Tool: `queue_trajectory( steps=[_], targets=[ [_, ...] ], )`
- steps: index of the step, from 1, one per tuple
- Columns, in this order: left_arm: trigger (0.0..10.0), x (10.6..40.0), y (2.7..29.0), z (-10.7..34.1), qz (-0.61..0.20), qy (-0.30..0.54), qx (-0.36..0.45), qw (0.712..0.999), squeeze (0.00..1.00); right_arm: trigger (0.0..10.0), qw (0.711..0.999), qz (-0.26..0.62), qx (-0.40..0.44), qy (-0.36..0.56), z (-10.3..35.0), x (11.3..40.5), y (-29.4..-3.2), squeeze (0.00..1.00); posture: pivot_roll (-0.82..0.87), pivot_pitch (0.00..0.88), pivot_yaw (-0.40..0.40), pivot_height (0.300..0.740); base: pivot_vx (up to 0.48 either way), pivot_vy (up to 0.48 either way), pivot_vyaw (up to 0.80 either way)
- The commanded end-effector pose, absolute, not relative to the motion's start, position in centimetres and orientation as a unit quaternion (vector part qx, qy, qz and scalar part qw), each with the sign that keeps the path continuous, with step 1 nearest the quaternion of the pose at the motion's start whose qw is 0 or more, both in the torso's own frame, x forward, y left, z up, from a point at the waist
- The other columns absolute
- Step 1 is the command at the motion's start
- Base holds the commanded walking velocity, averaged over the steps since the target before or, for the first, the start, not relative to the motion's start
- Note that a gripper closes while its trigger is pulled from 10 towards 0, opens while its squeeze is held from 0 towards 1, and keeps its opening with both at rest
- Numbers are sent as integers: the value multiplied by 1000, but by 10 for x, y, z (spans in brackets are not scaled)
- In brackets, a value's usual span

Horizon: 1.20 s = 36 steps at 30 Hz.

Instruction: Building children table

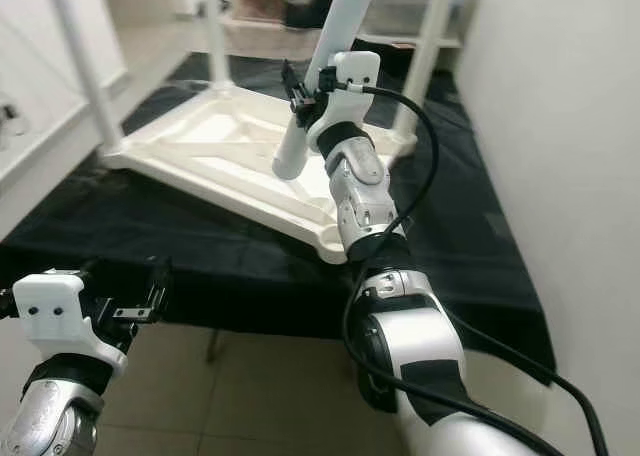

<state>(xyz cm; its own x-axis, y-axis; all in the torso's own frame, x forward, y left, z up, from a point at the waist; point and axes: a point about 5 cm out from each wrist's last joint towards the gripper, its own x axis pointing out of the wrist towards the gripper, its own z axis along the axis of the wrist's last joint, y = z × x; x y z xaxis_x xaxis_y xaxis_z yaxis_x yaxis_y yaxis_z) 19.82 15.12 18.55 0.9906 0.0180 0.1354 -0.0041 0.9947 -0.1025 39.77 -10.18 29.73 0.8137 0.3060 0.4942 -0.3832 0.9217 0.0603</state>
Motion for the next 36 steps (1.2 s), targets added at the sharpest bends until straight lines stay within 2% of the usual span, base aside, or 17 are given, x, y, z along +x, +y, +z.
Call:
queue_trajectory(
  steps=[1,9,19,26,36],
  targets=[
    [10000,198,152,186,12,-70,-48,996,0,10000,941,193,67,-270,301,389,-95,0,63,83,-40,740,0,0,-788],
    [10000,200,156,189,21,-85,-29,996,0,10000,925,240,70,-287,282,358,-81,0,56,62,-42,740,0,-94,-133],
    [10000,204,158,190,30,-86,-31,995,0,10000,924,227,88,-293,289,356,-78,0,60,42,-44,740,0,-417,0],
    [10000,204,169,189,63,-86,-43,993,0,10000,928,223,86,-287,292,353,-80,0,65,34,-51,740,0,0,0],
    [10000,203,168,191,68,-91,-42,993,0,10000,924,250,87,-277,290,353,-76,0,62,41,-53,740,0,0,0]
  ],
)
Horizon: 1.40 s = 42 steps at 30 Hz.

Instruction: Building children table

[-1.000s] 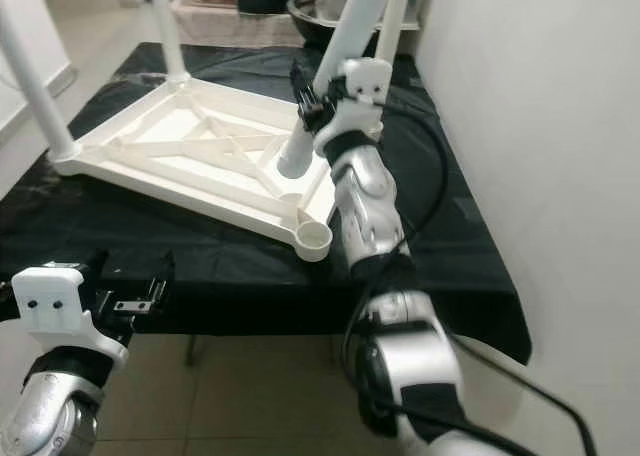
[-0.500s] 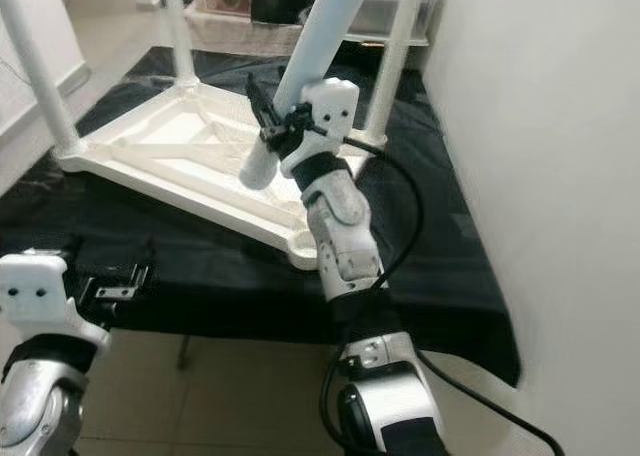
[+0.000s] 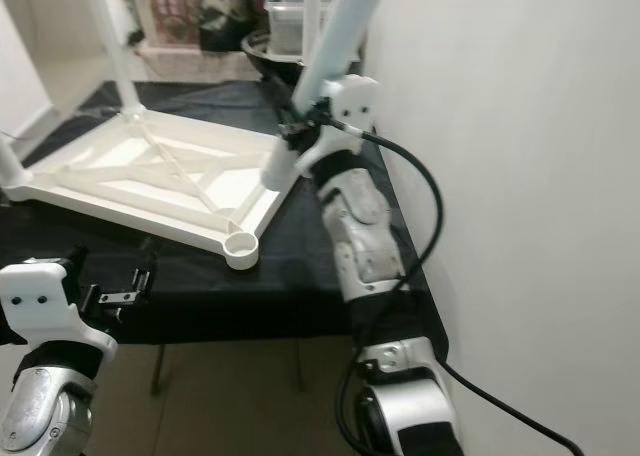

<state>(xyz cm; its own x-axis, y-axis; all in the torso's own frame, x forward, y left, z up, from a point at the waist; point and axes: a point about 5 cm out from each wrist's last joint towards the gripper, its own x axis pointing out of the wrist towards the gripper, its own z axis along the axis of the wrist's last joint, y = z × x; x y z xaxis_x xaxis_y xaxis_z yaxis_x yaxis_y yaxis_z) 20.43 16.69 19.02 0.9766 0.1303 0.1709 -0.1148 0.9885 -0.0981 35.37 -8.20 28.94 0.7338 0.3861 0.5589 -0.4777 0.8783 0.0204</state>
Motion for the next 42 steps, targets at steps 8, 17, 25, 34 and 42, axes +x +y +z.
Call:
queue_trajectory(
  steps=[8,17,25,34,42],
  targets=[
    [10000,205,170,199,81,-104,-33,991,0,10000,922,275,60,-265,282,349,-69,0,61,46,-57,740,0,0,211],
    [10000,208,174,205,88,-113,-16,990,0,10000,927,263,68,-257,282,353,-73,0,60,50,-58,740,0,0,444],
    [10000,210,178,206,91,-118,-4,989,0,10000,930,258,64,-254,279,354,-75,0,60,55,-56,740,217,0,0],
    [10000,210,179,206,92,-115,-5,989,0,10000,931,256,63,-251,277,354,-77,0,59,57,-55,740,413,0,0],
    [10000,210,178,206,95,-116,-11,989,0,10000,933,251,63,-250,277,356,-78,0,60,60,-53,740,363,0,0]
  ],
)
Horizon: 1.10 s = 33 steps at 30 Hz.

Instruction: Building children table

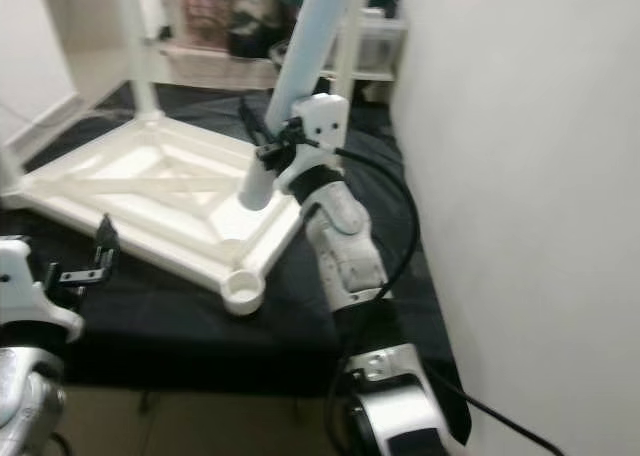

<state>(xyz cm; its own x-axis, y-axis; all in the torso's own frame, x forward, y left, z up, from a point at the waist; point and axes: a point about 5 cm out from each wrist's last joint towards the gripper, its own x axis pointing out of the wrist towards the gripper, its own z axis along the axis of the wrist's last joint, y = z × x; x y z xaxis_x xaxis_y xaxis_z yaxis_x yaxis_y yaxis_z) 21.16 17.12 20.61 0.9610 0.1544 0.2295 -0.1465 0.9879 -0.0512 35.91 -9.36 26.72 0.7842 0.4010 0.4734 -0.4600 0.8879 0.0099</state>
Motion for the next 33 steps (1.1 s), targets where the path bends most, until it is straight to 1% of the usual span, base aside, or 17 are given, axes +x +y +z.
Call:
queue_trajectory(
  steps=[1,10,15,17,18,21,23,25,27,28,31,33],
  targets=[
    [10000,210,178,206,95,-116,-11,989,0,10000,933,251,63,-250,277,356,-78,0,60,60,-53,740,0,0,0],
    [10000,212,181,205,107,-110,-13,988,0,10000,933,250,65,-251,280,360,-81,0,62,64,-50,740,0,0,0],
    [10000,210,181,204,106,-108,-12,988,0,10000,926,291,75,-229,282,367,-83,0,62,69,-50,740,0,0,0],
    [10000,207,175,200,87,-98,-19,991,0,10000,915,352,82,-182,282,377,-91,0,59,76,-49,740,0,0,0],
    [10000,207,175,200,87,-98,-19,991,0,10000,915,352,82,-182,282,377,-91,0,59,76,-49,740,0,0,0],
    [10000,198,158,191,4,-81,-25,996,0,10000,902,401,72,-143,284,387,-102,0,61,83,-53,740,0,0,0],
    [10000,198,158,191,4,-81,-25,996,0,10000,902,401,72,-143,284,387,-102,0,61,83,-53,740,0,0,0],
    [10000,187,150,184,-36,-62,-42,997,0,10000,882,452,59,-123,287,389,-99,0,64,99,-50,740,0,0,0],
    [10000,187,150,184,-36,-62,-42,997,0,10000,882,452,59,-123,287,389,-99,0,64,99,-50,740,0,0,0],
    [10000,181,147,180,-46,-53,-52,996,0,10000,861,492,59,-113,288,387,-94,0,71,112,-53,740,0,0,0],
    [10000,181,147,180,-46,-53,-52,996,0,10000,861,492,59,-113,288,387,-94,0,71,112,-53,740,0,0,0],
    [10000,166,136,175,-71,-27,-70,995,0,10000,774,625,42,-93,284,375,-81,0,97,158,-53,740,0,0,0]
  ],
)
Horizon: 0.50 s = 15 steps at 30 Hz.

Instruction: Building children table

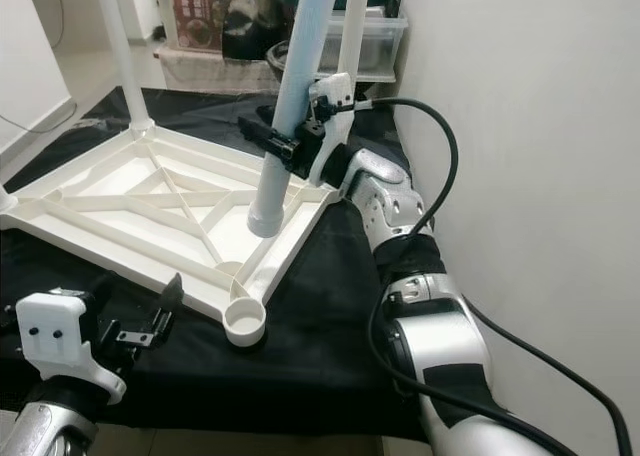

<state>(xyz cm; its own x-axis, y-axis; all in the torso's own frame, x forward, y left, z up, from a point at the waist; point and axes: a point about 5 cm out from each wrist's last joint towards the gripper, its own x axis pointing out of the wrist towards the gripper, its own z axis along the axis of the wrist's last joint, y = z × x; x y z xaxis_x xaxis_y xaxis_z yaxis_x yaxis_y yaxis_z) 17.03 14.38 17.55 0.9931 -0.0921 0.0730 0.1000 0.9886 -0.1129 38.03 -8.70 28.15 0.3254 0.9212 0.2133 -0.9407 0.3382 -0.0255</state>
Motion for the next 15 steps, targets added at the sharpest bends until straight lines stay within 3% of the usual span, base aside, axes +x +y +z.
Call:
queue_trajectory(
  steps=[1,3,4,9,12,15],
  targets=[
    [10000,166,136,175,-71,-27,-70,995,0,10000,774,625,42,-93,284,375,-81,0,97,158,-53,740,0,0,0],
    [10000,154,127,174,-95,-9,-88,992,0,10000,700,709,35,-76,281,366,-74,0,107,187,-47,740,0,0,0],
    [10000,151,125,175,-103,-5,-93,990,0,10000,682,727,37,-71,282,365,-73,0,107,187,-47,740,0,0,0],
    [10000,148,123,176,-110,-4,-99,989,0,10000,668,740,37,-69,283,364,-72,0,112,206,-40,740,0,0,0],
    [10000,141,118,178,-121,0,-109,987,0,10000,637,769,0,-57,278,361,-67,0,112,227,-37,740,0,0,0],
    [10000,140,118,179,-122,0,-111,986,0,10000,629,775,-12,-51,276,361,-66,0,113,230,-37,740,0,0,0]
  ],
)
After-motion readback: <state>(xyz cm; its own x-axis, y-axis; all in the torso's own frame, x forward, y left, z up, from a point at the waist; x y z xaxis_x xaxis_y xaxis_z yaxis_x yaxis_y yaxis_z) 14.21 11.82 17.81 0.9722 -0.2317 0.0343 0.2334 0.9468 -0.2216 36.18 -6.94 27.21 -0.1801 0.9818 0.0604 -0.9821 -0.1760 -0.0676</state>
